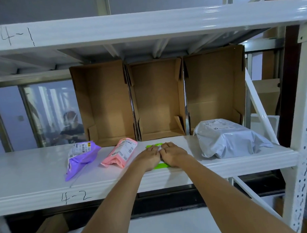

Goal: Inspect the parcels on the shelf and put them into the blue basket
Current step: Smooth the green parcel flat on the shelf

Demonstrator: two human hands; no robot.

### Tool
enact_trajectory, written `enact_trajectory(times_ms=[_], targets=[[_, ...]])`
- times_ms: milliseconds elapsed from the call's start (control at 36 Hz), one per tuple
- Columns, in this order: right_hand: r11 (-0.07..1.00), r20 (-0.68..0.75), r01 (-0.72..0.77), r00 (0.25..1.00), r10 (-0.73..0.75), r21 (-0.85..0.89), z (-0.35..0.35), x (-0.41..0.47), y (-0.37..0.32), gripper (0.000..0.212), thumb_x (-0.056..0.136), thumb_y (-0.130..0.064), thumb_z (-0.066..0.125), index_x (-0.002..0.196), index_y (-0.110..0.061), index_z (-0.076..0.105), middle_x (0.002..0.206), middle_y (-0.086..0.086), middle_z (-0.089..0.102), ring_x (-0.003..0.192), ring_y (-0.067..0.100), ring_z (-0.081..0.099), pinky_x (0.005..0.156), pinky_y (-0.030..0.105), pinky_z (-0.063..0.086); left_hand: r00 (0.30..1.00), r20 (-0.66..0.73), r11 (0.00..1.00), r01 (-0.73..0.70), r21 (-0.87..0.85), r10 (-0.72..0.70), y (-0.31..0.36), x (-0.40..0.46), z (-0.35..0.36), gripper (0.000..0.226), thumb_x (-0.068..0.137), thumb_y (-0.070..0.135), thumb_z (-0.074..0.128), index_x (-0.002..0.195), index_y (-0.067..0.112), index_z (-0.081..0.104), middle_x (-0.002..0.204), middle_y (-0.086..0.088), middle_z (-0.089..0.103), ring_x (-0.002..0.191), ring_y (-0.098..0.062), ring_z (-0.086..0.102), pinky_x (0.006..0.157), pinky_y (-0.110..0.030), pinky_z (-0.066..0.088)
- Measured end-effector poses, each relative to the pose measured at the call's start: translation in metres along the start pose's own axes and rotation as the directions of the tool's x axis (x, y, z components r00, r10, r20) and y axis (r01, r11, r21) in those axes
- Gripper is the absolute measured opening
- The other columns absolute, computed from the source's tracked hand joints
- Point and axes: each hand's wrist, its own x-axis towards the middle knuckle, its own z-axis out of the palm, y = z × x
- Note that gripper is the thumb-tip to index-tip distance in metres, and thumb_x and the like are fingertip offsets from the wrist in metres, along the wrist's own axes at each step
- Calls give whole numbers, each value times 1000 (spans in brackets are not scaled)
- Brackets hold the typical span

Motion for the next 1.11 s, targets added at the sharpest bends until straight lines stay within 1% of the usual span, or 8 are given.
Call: enact_trajectory(times_ms=[167,306,417,500,611,750,944,1111], targets=[[1000,-12,-20,1000,19,-13,3,5,1,54,100,-34,16,147,-15,35,152,3,34,141,18,24,116,38,25,999,31,1000,17,-5,-17,2,-1,-1,47,105,22,23,147,2,28,156,-14,26,144,-27,21,119,-34,15],[1000,-7,-28,1000,28,-13,0,3,-1,53,101,-34,17,148,-15,35,152,5,33,140,21,28,114,39,28,997,73,997,7,82,-13,-3,7,1,52,104,23,19,153,10,12,160,-10,15,146,-26,18,118,-40,20],[999,-10,-37,999,37,-2,-2,3,-1,53,101,-36,18,145,-15,38,150,7,36,136,24,34,111,40,32,997,69,992,16,123,-24,-15,19,7,54,101,26,20,153,12,16,157,-12,21,143,-29,24,116,-42,26],[999,-16,-34,999,34,16,-2,0,-1,52,101,-36,21,146,-15,37,150,7,35,137,24,33,111,40,31,998,60,992,-18,126,10,-10,12,6,52,103,24,20,153,10,14,159,-10,16,145,-26,19,118,-41,22],[1000,-29,5,1000,-5,5,-3,-7,-2,50,103,-32,22,148,-14,33,154,5,30,142,19,25,115,36,25,1000,28,999,11,40,-13,-6,7,7,51,105,26,16,153,8,11,161,-8,9,148,-21,10,120,-35,11],[1000,-20,10,1000,-10,-2,-4,-8,-1,54,103,-34,19,153,-14,24,161,3,17,148,15,11,119,35,18,998,57,1000,30,8,-30,-7,8,7,53,104,31,13,154,14,6,162,-6,1,149,-19,4,121,-39,9],[999,12,14,1000,-14,-35,-3,-6,-1,51,102,-35,21,148,-15,33,154,3,30,143,17,21,115,38,25,996,79,999,39,-17,-37,-3,0,2,53,104,34,14,154,15,8,161,-5,8,149,-19,8,121,-39,10],[1000,31,16,999,-15,-19,-8,-9,-3,51,102,-34,20,148,-15,34,154,6,31,142,20,25,115,41,25,996,85,1000,20,10,-21,-2,-6,0,51,105,30,14,153,13,9,161,-7,9,148,-20,10,120,-40,13]])
